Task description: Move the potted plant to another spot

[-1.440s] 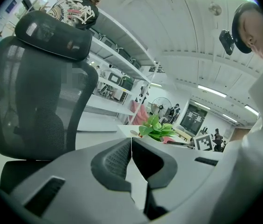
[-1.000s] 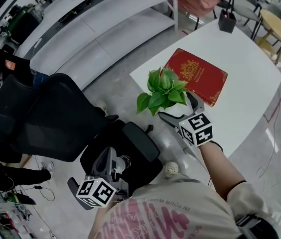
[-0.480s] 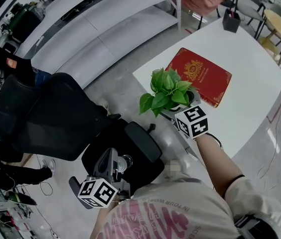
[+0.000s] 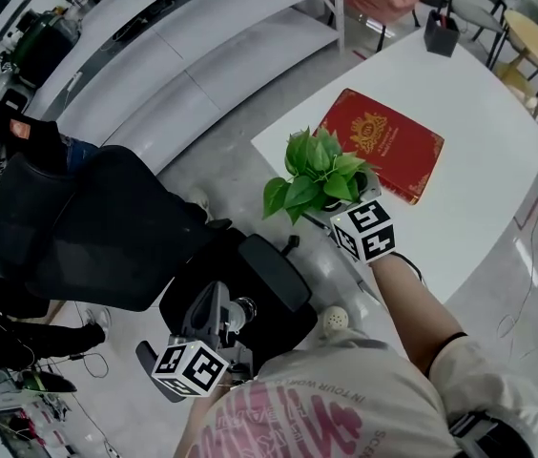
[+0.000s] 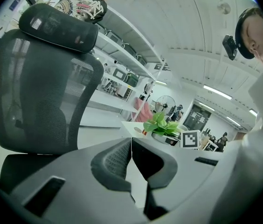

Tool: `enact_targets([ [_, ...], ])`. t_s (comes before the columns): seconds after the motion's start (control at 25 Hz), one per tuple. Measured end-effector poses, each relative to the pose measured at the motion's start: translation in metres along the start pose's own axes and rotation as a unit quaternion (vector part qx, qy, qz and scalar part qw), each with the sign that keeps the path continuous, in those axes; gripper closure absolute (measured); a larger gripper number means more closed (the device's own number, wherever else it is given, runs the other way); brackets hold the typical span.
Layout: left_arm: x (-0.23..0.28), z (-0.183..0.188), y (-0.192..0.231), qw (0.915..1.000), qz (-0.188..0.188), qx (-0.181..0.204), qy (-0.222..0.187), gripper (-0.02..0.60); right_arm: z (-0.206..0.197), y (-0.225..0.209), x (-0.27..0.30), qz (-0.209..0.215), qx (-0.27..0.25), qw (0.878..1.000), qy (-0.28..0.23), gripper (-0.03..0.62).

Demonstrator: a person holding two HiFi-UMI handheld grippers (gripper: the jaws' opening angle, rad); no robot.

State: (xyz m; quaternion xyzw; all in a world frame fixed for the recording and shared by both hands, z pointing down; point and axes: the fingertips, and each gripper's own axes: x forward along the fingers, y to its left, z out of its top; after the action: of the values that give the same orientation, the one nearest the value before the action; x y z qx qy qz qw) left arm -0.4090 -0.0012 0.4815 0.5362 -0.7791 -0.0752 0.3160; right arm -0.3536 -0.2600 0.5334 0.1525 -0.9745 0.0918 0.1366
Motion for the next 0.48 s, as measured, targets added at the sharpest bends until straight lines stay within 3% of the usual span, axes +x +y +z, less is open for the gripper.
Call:
enact_targets([
  [0.4, -0.008, 0.001, 0.01, 0.9999, 0.009, -0.004, -0.005, 0.557, -0.004, 0.002, 0.007, -0.014, -0.025, 1.0, 0.012, -0.001],
  [0.48, -0.011, 0.001, 0.013, 0.9999, 0.012, -0.006, -0.008, 0.557, -0.003, 0.003, 0.008, -0.014, -0.021, 1.0, 0.011, 0.028],
])
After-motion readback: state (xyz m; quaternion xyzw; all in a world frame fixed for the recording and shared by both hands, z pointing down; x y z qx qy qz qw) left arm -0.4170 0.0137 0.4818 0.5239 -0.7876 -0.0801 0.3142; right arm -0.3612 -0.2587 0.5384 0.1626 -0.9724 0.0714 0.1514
